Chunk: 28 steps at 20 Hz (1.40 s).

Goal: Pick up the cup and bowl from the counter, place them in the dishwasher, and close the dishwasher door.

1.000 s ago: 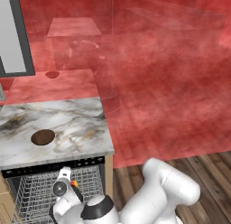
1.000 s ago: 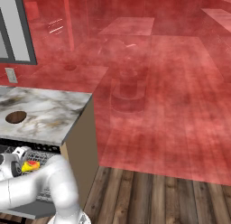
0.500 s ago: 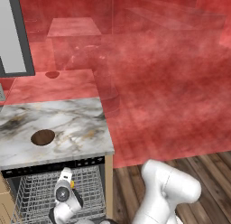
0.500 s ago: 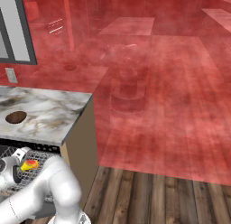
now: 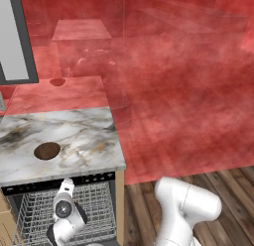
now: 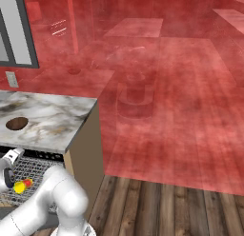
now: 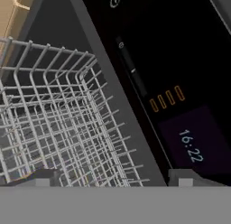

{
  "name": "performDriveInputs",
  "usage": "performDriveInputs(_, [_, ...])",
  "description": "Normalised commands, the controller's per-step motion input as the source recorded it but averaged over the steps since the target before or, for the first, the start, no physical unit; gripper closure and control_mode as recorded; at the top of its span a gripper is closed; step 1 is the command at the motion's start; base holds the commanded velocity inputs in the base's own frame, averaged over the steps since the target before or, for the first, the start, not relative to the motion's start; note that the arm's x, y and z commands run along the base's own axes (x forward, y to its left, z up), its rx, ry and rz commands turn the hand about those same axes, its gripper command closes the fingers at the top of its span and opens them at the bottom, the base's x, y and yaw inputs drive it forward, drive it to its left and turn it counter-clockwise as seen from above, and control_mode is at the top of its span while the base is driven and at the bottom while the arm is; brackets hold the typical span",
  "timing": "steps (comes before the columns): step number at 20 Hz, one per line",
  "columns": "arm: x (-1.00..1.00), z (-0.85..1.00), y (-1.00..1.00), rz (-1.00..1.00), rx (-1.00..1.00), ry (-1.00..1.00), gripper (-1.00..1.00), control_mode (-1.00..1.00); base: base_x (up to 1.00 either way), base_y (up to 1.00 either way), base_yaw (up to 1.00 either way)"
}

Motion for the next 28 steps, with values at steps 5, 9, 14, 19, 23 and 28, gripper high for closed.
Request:
performDriveInputs(5, [-0.05,0.12,0.38,0.0,0.08,0.06,-1.0,-1.0,0.0,0.0,0.0])
performDriveInputs(9, [0.0,-0.02,0.29,0.0,0.15,0.12,-1.0,-1.0,0.0,0.0,0.0])
performDriveInputs(14, [-0.02,-0.01,0.44,0.0,0.12,0.11,-1.0,-1.0,0.0,0.0,0.0])
performDriveInputs(19, [-0.28,0.03,0.58,0.0,0.03,0.05,-1.0,-1.0,0.0,0.0,0.0])
performDriveInputs(23, [-0.49,0.17,0.54,0.0,-0.02,0.01,-1.0,-1.0,0.0,0.0,0.0])
performDriveInputs(28, [-0.47,0.41,0.35,0.0,-0.16,0.0,-1.0,-1.0,0.0,0.0,0.0])
